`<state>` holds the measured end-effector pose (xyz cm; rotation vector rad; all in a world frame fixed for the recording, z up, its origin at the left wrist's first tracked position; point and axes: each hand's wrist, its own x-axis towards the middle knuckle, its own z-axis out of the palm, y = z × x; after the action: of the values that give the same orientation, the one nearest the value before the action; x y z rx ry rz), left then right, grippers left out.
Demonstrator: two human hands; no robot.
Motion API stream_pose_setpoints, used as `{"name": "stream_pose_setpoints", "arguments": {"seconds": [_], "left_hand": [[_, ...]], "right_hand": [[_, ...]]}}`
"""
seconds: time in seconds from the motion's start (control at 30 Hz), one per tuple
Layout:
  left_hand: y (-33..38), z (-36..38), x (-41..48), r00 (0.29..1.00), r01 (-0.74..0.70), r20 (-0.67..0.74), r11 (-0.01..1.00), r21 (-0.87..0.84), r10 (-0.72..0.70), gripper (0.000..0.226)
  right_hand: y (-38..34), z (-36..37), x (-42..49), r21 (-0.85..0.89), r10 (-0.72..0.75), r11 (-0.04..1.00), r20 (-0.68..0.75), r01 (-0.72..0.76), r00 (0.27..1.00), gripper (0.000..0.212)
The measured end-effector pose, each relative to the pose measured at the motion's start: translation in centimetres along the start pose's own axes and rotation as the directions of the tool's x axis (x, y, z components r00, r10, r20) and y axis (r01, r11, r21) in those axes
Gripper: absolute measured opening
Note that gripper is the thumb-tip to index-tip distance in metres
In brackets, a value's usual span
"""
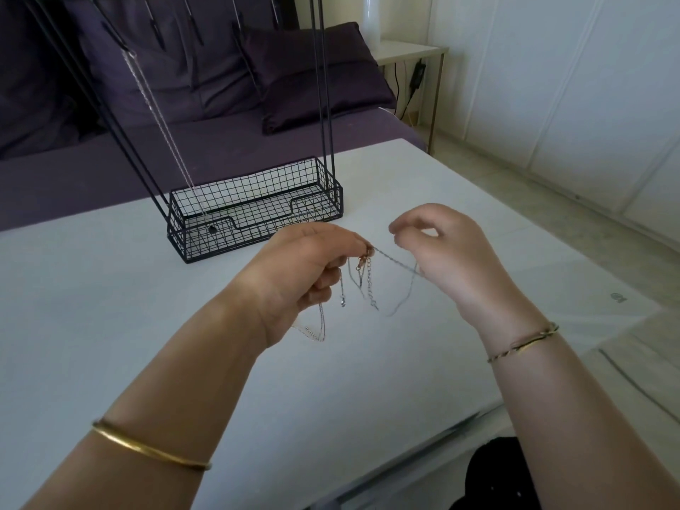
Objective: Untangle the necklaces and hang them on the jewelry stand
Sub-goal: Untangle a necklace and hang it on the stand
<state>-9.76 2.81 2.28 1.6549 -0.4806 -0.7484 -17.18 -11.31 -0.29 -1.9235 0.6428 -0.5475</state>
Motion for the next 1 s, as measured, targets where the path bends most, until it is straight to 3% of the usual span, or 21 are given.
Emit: {"name": "stream_pose_setpoints", "arguments": {"seconds": [0.07, 0.13, 0.2, 0.47, 0.57, 0.8, 1.0], "left_hand": [[0.0, -0.1, 0.0, 1.000, -0.001, -0.010, 1.000, 0.009, 0.001, 0.007], [0.0, -0.3, 0.1, 1.000, -0.007, -0.017, 1.000, 0.013, 0.008, 0.009], [0.0, -0.5, 0.0, 1.000, -0.019, -0.024, 1.000, 0.012, 0.019, 0.014], [0.2, -0.2, -0.3, 0.996, -0.067, -0.038, 0.982, 0.178, 0.075, 0.010], [0.2, -0.3, -0.3, 0.995, -0.074, -0.043, 0.973, 0.219, 0.086, 0.007], [0.1, -0.5, -0.4, 0.973, -0.182, -0.082, 0.937, 0.299, 0.215, 0.013], [0.0, -0.7, -0.4, 0.983, -0.136, -0.073, 0.940, 0.314, 0.167, 0.010]], "right_hand": [[-1.1, -0.6, -0.5, 0.144, 0.009, 0.989, 0.143, -0.030, 0.990, 0.013], [-1.7, -1.0, -0.9, 0.151, -0.020, 0.988, 0.279, -0.024, 0.960, 0.012], [-1.5, -1.0, -0.9, 0.155, -0.090, 0.987, 0.327, 0.040, 0.941, 0.008], [-0.9, -0.8, -0.3, 0.218, -0.321, 0.936, 0.211, 0.276, 0.923, 0.007], [-0.8, -0.8, -0.3, 0.185, -0.360, 0.927, 0.195, 0.326, 0.912, 0.016], [-0.3, -1.4, 0.0, 0.231, -0.362, 0.919, 0.171, 0.320, 0.917, 0.014], [-0.2, -1.4, 0.1, 0.234, -0.339, 0.921, 0.079, 0.313, 0.938, 0.014]]}}
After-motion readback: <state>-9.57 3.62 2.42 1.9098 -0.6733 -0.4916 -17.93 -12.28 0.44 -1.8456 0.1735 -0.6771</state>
